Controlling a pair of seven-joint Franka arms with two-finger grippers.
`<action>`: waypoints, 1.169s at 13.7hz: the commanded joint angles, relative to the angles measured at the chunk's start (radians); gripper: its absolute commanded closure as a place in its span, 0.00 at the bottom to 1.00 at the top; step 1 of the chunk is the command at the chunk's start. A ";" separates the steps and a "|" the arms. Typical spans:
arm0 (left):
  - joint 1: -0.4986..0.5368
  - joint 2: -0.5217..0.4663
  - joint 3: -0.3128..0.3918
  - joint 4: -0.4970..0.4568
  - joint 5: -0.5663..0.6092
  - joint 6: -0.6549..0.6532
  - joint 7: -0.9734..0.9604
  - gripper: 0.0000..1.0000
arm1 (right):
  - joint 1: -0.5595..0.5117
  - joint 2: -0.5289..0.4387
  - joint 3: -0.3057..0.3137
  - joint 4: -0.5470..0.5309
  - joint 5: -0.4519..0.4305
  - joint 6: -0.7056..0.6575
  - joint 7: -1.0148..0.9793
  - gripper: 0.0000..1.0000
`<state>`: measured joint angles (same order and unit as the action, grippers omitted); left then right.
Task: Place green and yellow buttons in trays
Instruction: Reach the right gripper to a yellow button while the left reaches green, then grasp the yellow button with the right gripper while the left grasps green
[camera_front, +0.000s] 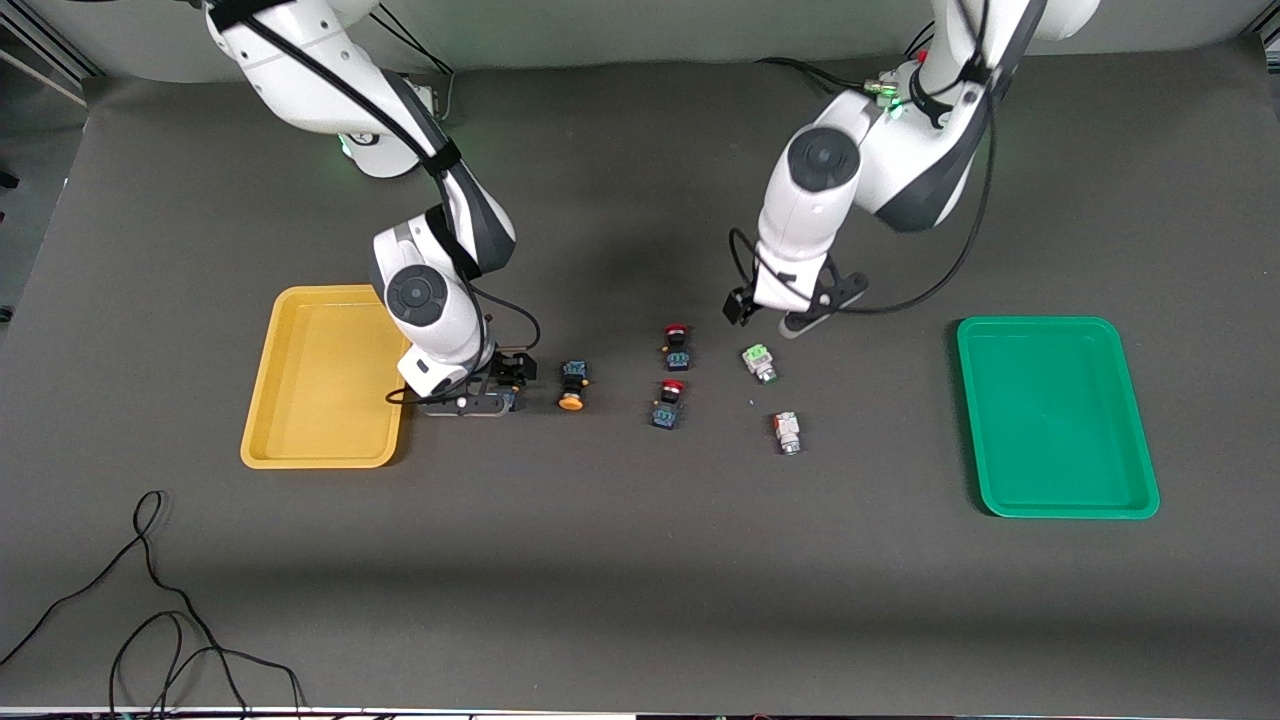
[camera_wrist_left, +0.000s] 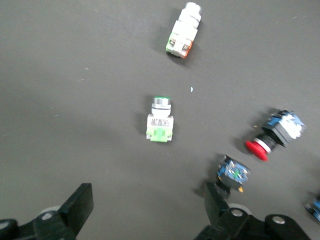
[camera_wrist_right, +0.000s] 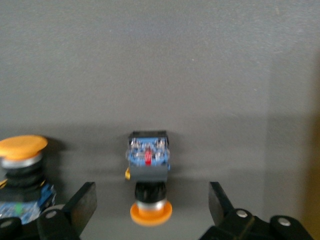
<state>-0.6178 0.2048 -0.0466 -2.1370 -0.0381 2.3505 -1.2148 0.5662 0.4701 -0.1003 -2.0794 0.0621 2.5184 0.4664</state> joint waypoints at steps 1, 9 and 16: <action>-0.005 0.089 0.014 0.009 0.033 0.062 -0.008 0.01 | 0.003 0.045 -0.006 0.019 0.009 0.048 0.008 0.01; 0.041 0.260 0.014 0.038 0.083 0.249 -0.008 0.01 | -0.006 0.041 -0.012 0.027 0.024 0.040 0.015 1.00; 0.029 0.318 0.010 0.071 0.083 0.293 -0.006 0.30 | -0.006 -0.169 -0.054 0.028 0.045 -0.182 0.015 1.00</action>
<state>-0.5804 0.5119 -0.0415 -2.0838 0.0284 2.6403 -1.2142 0.5609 0.4295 -0.1321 -2.0340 0.0821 2.4484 0.4705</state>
